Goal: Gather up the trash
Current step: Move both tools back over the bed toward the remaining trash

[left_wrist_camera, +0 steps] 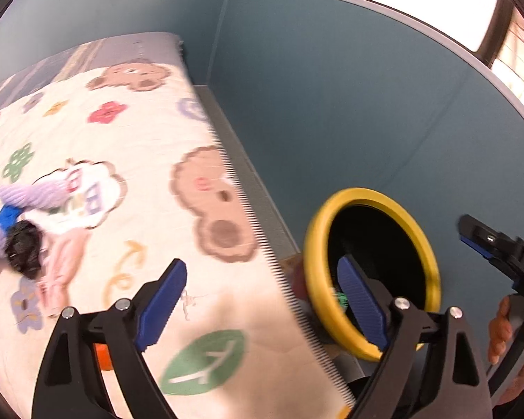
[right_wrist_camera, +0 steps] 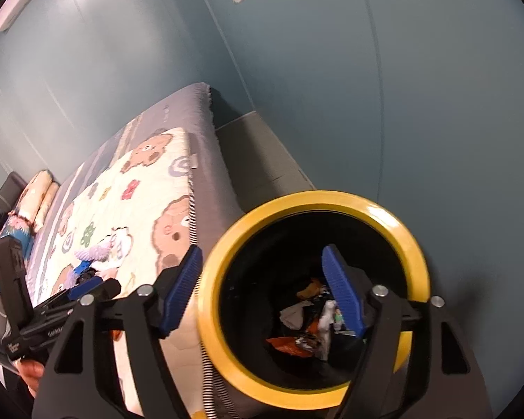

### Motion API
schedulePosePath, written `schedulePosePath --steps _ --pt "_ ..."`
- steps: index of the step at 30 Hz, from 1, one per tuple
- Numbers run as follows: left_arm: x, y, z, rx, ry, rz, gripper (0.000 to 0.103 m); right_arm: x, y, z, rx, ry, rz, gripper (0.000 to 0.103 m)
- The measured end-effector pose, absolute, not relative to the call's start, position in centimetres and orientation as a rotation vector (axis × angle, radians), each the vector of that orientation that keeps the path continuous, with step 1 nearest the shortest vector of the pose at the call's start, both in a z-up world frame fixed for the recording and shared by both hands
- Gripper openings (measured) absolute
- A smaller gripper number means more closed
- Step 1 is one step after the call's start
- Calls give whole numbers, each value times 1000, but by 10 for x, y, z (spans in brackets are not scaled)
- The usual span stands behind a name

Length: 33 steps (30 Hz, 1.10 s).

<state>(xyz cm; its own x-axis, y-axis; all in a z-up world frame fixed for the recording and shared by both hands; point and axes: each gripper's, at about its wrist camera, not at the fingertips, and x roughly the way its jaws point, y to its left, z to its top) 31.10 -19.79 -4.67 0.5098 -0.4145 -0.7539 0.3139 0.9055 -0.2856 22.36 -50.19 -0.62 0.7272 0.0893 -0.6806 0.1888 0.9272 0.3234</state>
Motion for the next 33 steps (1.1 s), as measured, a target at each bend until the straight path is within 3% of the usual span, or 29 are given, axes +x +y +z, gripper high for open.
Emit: schedulePosePath --steps 14,33 --pt "330 -61 -62 -162 961 -182 87 251 -418 -2 312 760 57 89" --pt "365 98 -111 -283 1029 128 87 316 -283 -39 215 912 304 89"
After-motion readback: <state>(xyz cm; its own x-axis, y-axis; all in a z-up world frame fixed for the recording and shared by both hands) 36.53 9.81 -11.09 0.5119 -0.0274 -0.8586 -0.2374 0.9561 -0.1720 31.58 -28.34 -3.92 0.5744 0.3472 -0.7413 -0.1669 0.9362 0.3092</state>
